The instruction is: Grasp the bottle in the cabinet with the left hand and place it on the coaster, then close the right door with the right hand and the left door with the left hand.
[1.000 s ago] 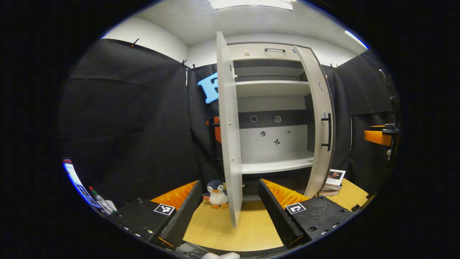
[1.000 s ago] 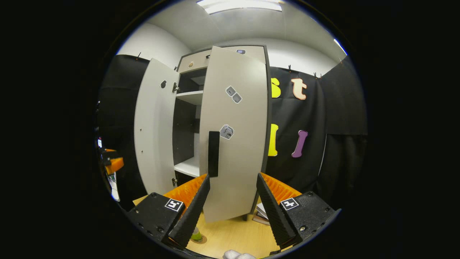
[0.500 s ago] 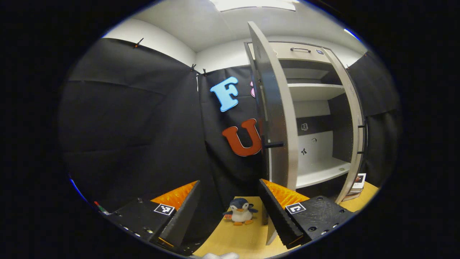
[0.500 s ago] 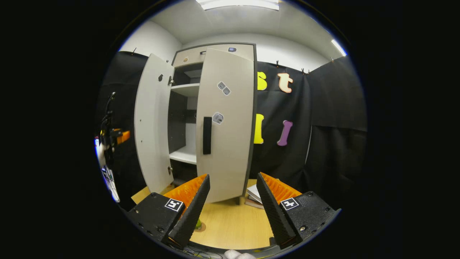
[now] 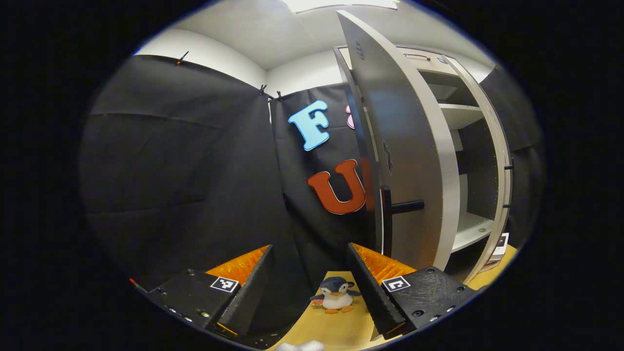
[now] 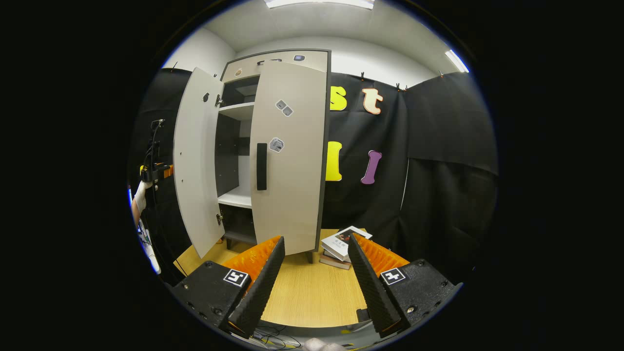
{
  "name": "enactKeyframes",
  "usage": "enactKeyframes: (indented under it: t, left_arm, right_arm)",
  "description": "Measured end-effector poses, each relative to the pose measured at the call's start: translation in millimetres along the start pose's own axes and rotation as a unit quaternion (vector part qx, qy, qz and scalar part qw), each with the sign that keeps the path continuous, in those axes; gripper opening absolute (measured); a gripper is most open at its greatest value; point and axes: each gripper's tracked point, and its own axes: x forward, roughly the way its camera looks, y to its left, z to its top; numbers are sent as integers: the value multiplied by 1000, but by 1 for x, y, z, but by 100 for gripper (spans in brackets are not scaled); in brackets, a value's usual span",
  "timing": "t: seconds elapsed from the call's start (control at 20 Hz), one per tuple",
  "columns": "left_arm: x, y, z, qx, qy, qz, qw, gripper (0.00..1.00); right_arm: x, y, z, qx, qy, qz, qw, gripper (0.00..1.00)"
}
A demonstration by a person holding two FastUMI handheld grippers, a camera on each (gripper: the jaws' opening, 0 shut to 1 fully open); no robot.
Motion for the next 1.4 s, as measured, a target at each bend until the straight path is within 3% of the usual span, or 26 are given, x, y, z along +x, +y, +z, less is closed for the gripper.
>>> enactKeyframes:
  t: [0.25,0.4,0.45,1.1,1.15,1.25,1.4]
  left_arm:
    - [-3,-2,0,-21,3,10,1000,90]
    - [-8,-10,2,-8,-3,26,1000,85]
    - [-11,-15,3,-6,-5,25,1000,89]
    - [-13,-129,12,-7,-4,-90,996,92]
    - [-11,-135,11,-7,1,-96,995,88]
    - [-12,-151,6,-25,15,-118,993,98]
    - [-13,-160,1,-33,21,-131,991,96]
  right_arm:
    - [8,8,5,4,-4,26,1000,81]
    - [9,7,8,-6,-8,30,999,81]
    - [9,8,9,-7,-10,34,999,81]
    - [8,3,11,-5,-8,44,999,81]
    - [7,3,13,-3,-10,43,999,81]
    - [2,3,15,-4,-14,39,999,81]
    - [-5,1,15,-3,-17,32,999,81]
